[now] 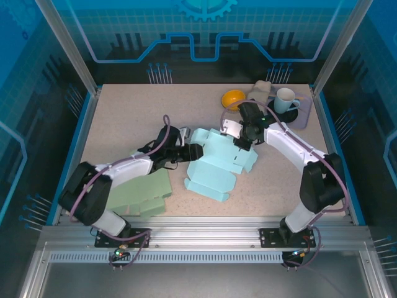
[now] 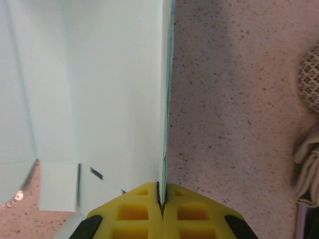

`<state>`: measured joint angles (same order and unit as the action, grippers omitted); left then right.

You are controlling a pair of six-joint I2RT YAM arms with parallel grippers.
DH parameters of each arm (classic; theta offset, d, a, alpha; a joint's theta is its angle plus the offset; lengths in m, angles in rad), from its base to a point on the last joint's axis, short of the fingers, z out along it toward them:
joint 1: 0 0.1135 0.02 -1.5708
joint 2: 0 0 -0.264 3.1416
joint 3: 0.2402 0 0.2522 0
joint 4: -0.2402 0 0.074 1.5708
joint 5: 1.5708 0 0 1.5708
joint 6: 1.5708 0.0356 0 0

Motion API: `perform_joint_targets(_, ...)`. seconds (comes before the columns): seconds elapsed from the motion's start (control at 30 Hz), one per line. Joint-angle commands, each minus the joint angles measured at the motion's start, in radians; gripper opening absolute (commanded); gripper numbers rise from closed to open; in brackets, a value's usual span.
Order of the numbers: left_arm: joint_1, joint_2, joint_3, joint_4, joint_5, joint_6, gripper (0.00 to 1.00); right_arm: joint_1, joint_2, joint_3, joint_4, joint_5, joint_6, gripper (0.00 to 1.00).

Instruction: Fold the paper box

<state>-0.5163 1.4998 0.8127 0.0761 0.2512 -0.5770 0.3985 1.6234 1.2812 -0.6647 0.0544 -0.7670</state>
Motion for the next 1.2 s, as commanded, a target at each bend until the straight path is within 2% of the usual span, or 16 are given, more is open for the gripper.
perform_joint_targets(0.0,0.009,-0.136,-0.036,-0.129,-0.019,0.023,0.57,0.007,-0.069,-0.046,0.098,0.065,-0.051,0.0)
perform_joint_targets(0.17,0.053,-0.3,-0.012,-0.285,-0.025,0.049,0.59,0.021,-0.158,-0.149,0.246,0.097,-0.149,0.0)
perform_joint_targets(0.33,0.094,-0.405,0.031,-0.387,-0.135,0.134,0.59,0.045,-0.25,-0.258,0.403,0.095,-0.257,0.0)
perform_joint_targets(0.47,0.107,-0.414,0.049,-0.432,-0.234,0.169,0.6,0.078,-0.318,-0.371,0.573,0.106,-0.393,0.0)
perform_joint_targets(0.57,0.114,-0.365,0.064,-0.452,-0.263,0.166,0.61,0.092,-0.339,-0.45,0.703,0.102,-0.482,0.0)
perform_joint_targets(0.7,0.113,-0.304,0.052,-0.421,-0.244,0.161,0.6,0.098,-0.328,-0.494,0.765,0.063,-0.538,0.0)
perform_joint_targets(0.97,0.108,-0.255,-0.08,-0.25,-0.154,0.124,0.56,0.119,-0.262,-0.561,0.909,0.128,-0.537,0.0)
perform_joint_targets(1.17,0.049,-0.2,-0.108,-0.165,-0.198,0.216,0.54,0.115,-0.216,-0.575,0.92,0.115,-0.539,0.0)
